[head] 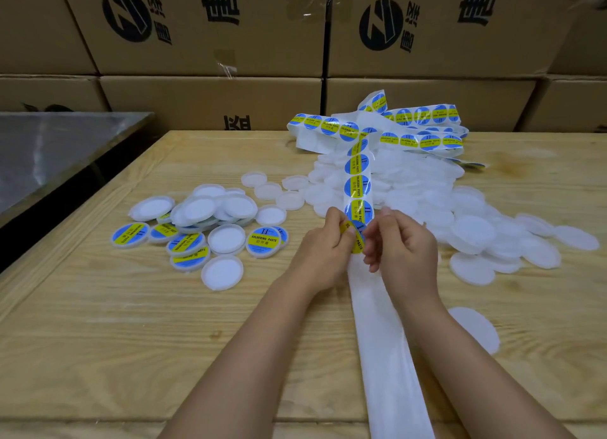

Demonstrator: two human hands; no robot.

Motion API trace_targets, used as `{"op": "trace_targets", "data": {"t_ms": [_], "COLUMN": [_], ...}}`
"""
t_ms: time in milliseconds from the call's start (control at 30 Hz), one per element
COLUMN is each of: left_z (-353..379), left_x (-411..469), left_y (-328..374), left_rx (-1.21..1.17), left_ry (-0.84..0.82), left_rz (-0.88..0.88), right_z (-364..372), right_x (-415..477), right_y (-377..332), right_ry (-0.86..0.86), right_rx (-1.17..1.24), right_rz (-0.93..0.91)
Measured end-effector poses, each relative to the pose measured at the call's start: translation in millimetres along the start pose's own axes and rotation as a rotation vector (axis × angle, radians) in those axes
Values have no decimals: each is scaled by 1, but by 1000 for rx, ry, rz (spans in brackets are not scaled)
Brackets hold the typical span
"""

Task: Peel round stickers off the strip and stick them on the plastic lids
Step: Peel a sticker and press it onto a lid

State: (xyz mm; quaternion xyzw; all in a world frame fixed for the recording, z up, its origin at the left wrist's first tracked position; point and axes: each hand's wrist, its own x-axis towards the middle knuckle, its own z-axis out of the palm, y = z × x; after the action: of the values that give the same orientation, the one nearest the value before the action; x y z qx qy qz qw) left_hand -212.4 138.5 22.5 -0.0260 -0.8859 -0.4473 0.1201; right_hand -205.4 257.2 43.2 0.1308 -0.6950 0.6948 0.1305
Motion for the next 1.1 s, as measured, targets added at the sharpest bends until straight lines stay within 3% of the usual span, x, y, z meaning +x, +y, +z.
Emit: {"op": "trace_targets", "data": {"t_ms": [200,500,767,900,1100], "left_z": [-3,-15,-21,-16,0], "left_x": [3,5,1,0,-1], "left_y": [-4,0,1,-1,-9], "left_rx": [-220,-672,-568,-467,-152], "left_ry": [-25,-180,-294,-252,-117], "left_rz": [-91,-237,-187,-136,74], "right_z": [-1,-4,-8,-7,-8], "right_x": [16,17,20,20,21], "right_y": [22,32,27,25,20], "right_ry": [90,-13,-26,31,129], "right_rx": [-64,-290,-147,-162,-215], "right_rz": [369,224,218,191,141]}}
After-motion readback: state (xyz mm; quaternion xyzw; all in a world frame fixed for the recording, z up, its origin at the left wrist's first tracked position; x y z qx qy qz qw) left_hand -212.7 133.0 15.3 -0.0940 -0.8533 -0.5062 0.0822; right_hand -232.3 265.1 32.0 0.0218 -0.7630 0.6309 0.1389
